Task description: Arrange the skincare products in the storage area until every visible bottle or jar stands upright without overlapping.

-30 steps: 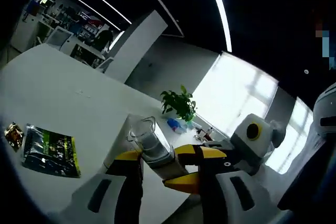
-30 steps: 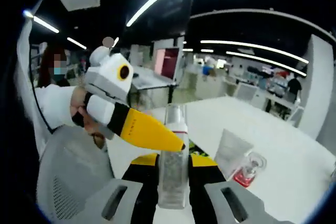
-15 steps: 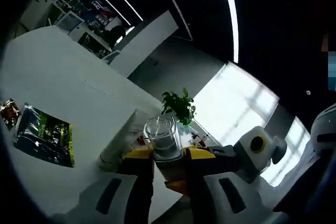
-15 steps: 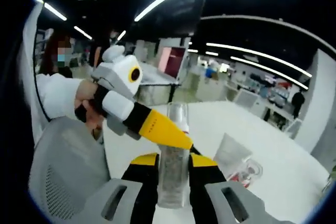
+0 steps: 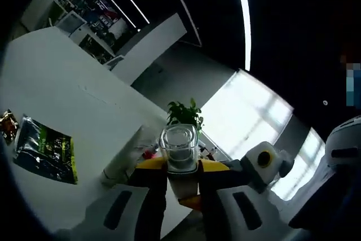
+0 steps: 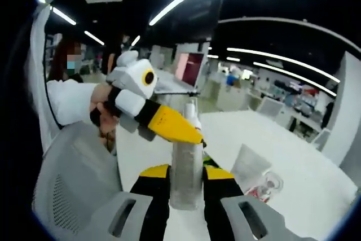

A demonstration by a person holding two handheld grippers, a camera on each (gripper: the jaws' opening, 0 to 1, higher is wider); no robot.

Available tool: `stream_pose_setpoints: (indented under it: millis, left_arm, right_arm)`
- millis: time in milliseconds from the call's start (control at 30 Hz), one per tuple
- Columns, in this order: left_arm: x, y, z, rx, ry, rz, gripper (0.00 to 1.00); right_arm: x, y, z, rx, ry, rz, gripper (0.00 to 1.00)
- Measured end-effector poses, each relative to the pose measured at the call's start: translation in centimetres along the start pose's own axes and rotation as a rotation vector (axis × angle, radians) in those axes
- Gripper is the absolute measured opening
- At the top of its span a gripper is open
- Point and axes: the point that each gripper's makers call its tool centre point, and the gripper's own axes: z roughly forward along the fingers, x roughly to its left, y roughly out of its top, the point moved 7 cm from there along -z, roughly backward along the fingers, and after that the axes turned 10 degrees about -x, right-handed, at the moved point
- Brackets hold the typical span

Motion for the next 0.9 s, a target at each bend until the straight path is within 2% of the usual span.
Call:
stream_pose_setpoints:
  millis: [100,133,233,267,300,333,433,567,600,667,800,900]
  left_arm:
    - [-0.3,0.3,0.0,0.011,-0.036,0.035,0.16]
    - [-0.4,0.3,-0.2,0.044,-0.048,0.059,0.16]
    - [-0.4,0.7,-0.4,0.089,-0.078,0.134,0.16]
    - [-0.5,0.9,-0.5,0.087,-0.086,0.16,0.16]
    - [-0.7,1.0,-0.5,0.093,-0.08,0.149,0.16]
    - [-1.0,1.0,-0.6,0.12,-0.111,0.188,0.16]
    - [-1.4,1.4,-0.7,0.165,-0.165,0.236,0.16]
    - [-2.1,1.5,-0.6,0.229,-0.27,0.314,0.16]
    - [-2.3,1.4,-0.6,0.246,-0.288,0.326,0.16]
    - [-2.7,1.3,-0.4,0.275,-0.323,0.375,0.16]
    - [-3.4,0.8,0.1,0.284,-0.373,0.362,0.16]
    - [-3.9,0.2,0.1,0.313,-0.433,0.4,0.16]
  right_arm:
    - [0.0,-0.1,-0.5,0.003,0.072,0.092,0.16]
    - [-0.5,-0.4,-0.6,-0.001,0.078,0.11,0.17]
    - [-0.8,-0.7,-1.2,0.018,0.176,0.202,0.17]
    - [-0.9,-0.7,-1.2,0.019,0.181,0.206,0.17]
    - [-1.2,-0.7,-1.2,0.006,0.188,0.216,0.18]
    - [-1.3,-0.8,-1.3,0.004,0.212,0.244,0.18]
    - [-1.4,-0.7,-1.2,-0.016,0.266,0.315,0.2]
    - [-1.1,-0.1,-1.0,-0.034,0.332,0.339,0.24]
    - [-0.7,0.1,-1.0,-0.047,0.367,0.353,0.24]
    - [-0.5,0.2,-0.8,-0.055,0.381,0.359,0.22]
    - [0.2,0.4,-0.7,-0.072,0.431,0.382,0.23]
    - [0.6,0.2,-0.7,-0.081,0.447,0.378,0.25]
